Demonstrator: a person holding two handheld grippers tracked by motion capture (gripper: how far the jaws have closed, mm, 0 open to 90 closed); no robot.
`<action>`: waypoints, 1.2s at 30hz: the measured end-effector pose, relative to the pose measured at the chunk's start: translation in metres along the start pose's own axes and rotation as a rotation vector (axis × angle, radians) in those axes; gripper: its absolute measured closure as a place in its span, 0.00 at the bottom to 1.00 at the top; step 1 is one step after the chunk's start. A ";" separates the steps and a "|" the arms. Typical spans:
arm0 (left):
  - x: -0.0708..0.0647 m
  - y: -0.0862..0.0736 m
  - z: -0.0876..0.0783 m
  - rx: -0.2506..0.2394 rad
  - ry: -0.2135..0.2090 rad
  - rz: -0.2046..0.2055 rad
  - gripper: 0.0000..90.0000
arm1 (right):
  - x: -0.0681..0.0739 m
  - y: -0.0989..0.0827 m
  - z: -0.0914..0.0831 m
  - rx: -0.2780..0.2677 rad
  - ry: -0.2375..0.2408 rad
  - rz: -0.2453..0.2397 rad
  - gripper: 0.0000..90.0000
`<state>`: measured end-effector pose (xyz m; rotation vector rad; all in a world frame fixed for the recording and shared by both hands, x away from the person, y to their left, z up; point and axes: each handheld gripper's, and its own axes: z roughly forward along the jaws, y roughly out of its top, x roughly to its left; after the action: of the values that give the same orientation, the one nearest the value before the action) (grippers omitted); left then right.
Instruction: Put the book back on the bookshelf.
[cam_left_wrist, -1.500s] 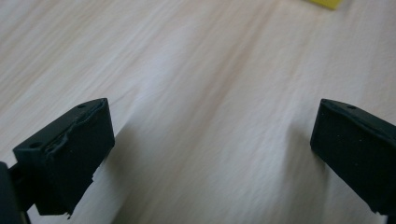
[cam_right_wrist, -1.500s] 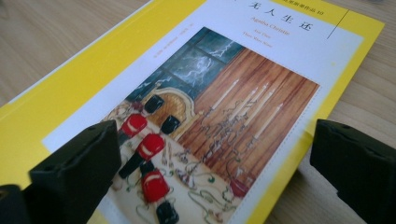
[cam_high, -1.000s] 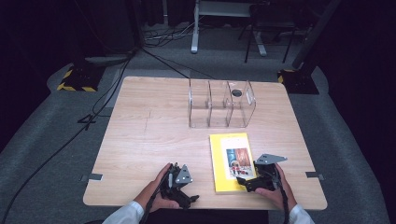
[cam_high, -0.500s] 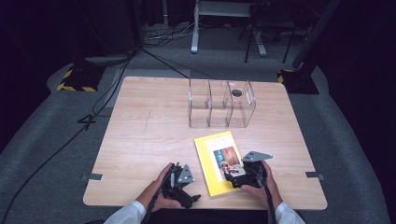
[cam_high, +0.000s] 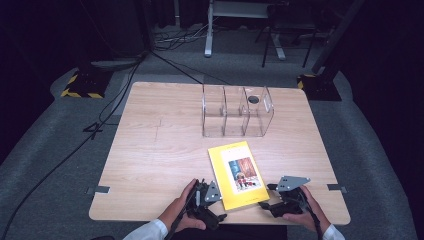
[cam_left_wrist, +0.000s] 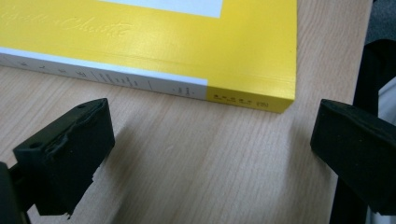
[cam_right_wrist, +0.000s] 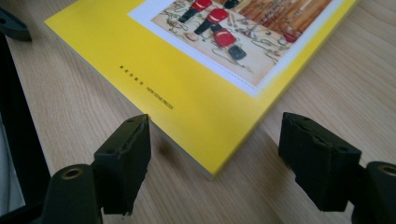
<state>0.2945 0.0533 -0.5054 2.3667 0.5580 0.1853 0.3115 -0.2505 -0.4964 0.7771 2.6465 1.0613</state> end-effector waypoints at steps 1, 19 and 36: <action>0.000 0.000 0.000 0.001 0.008 -0.010 0.00 | 0.002 0.001 0.002 0.001 0.003 -0.003 0.29; 0.020 -0.019 -0.017 -0.005 0.059 -0.055 0.00 | 0.042 0.036 0.039 -0.024 -0.075 0.029 0.32; 0.021 -0.015 -0.031 -0.036 0.098 0.028 0.16 | 0.024 0.021 0.023 -0.021 -0.007 -0.037 0.30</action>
<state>0.2996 0.0913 -0.4924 2.3407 0.5630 0.3223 0.3073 -0.2113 -0.4987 0.7238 2.6292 1.0737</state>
